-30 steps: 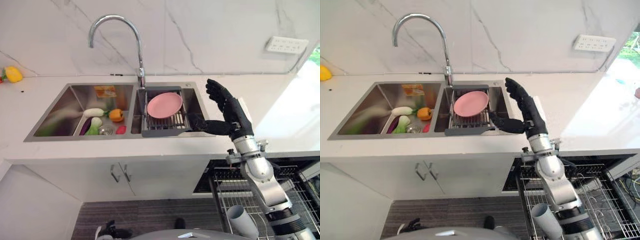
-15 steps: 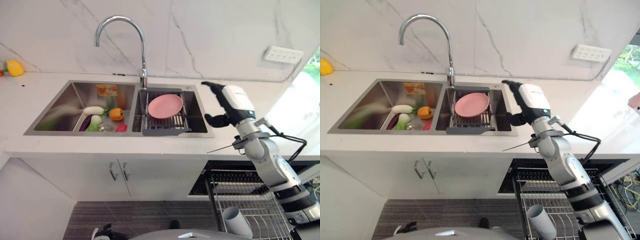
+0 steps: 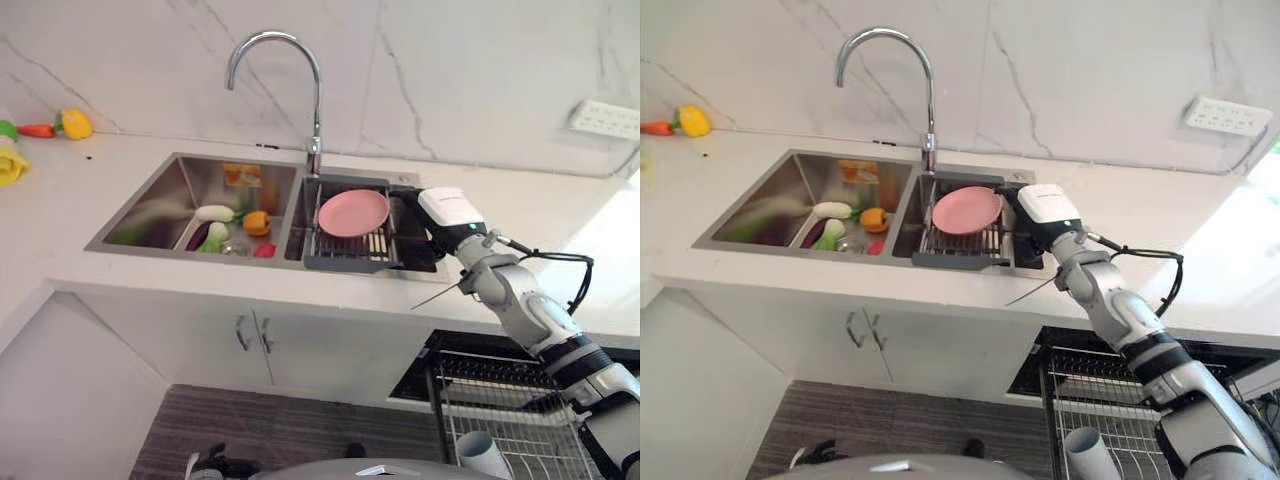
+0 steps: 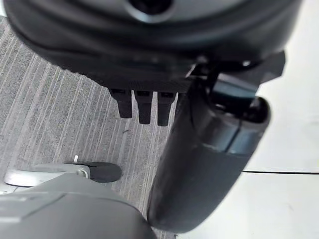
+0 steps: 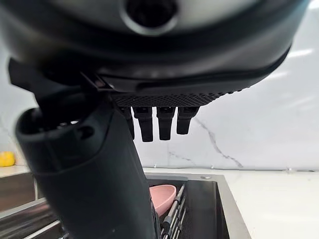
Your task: Place the dishes in the dishwasher.
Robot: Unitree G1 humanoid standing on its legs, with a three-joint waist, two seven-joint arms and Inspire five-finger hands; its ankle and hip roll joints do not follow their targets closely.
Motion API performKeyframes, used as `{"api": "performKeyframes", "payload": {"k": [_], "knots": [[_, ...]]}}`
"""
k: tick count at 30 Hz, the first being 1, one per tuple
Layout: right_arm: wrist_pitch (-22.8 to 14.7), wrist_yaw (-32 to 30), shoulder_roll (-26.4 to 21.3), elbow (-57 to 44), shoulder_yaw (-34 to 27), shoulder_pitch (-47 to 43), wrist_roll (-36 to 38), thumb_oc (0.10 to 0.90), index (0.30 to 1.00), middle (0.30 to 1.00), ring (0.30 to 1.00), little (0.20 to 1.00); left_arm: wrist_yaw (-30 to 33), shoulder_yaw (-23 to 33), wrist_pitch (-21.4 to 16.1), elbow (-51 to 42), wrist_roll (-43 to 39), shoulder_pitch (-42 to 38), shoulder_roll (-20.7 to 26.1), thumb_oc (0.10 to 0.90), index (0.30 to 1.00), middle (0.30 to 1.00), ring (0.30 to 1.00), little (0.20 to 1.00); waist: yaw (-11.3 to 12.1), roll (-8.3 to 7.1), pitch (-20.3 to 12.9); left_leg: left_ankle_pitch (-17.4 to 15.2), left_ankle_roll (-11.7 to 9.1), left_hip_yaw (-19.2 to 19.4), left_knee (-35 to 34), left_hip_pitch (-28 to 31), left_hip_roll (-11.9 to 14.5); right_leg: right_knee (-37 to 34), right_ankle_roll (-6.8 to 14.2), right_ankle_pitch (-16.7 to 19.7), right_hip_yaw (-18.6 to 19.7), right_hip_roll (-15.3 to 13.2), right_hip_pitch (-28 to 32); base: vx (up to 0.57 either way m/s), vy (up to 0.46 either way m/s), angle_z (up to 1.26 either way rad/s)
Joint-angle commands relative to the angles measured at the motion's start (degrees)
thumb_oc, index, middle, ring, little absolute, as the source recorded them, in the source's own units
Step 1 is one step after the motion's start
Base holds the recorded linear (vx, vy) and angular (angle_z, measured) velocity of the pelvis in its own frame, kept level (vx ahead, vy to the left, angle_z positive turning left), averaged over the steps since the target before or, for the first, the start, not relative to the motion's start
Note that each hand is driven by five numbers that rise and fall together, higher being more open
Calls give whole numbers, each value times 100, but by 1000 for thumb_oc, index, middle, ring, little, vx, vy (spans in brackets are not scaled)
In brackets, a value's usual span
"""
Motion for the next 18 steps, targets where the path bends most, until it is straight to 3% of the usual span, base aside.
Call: {"api": "performKeyframes", "payload": {"k": [1, 18], "knots": [[4, -759, 151, 54, -134, -1012, -182, 800, 900, 900, 900, 900, 171, -354, -141, 443, -42, -346, 113, 800, 900, 900, 900, 900, 110, -304, -174, 325, -381, -267, 18, -310, 45, 87, 728, -838, -18, -771, 901, -14, -1, 21], [156, -1287, 636, 2094, 328, -1410, -50, 800, 900, 900, 900, 900, 198, -469, -301, 384, -317, -296, 99, 800, 900, 900, 900, 900, 448, -234, -130, 389, -448, -736, 18, -487, 17, 87, 693, -981, -486, -749, 1045, -2, -5, 17]]}}
